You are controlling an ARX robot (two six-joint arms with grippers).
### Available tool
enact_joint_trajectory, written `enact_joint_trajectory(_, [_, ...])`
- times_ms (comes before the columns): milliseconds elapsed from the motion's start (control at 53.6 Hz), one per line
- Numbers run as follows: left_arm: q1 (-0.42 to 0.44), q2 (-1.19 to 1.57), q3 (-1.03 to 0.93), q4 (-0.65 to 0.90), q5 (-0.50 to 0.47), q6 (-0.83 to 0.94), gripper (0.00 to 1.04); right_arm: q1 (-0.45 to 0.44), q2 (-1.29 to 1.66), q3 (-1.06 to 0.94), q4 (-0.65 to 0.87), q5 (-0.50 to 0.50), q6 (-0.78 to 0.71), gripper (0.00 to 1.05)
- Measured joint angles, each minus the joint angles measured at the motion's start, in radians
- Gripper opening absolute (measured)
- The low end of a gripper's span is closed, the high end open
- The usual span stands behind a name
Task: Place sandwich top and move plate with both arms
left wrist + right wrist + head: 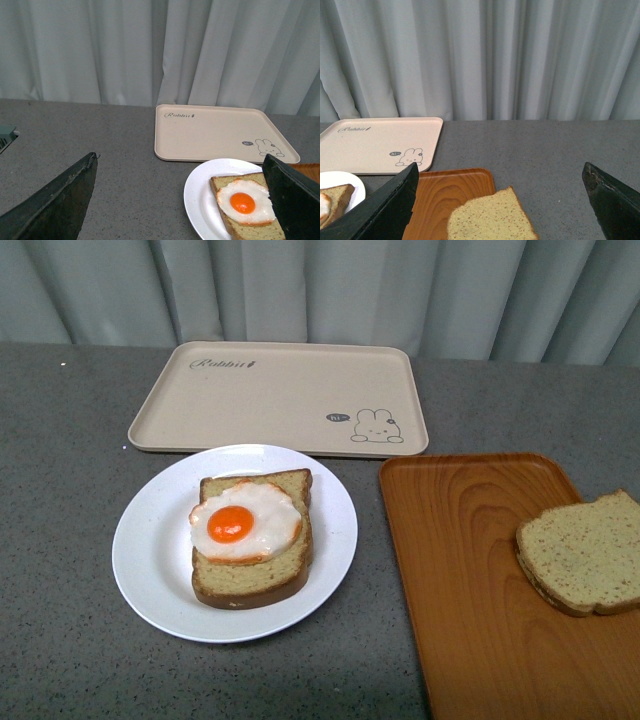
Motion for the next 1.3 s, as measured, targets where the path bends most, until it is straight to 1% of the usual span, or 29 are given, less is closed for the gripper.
enact_joint_trajectory(1305, [0.000,0.000,0.000,0.000,0.000,0.000,0.98,0.000,0.000,0.000,0.000,0.000,0.000,0.96])
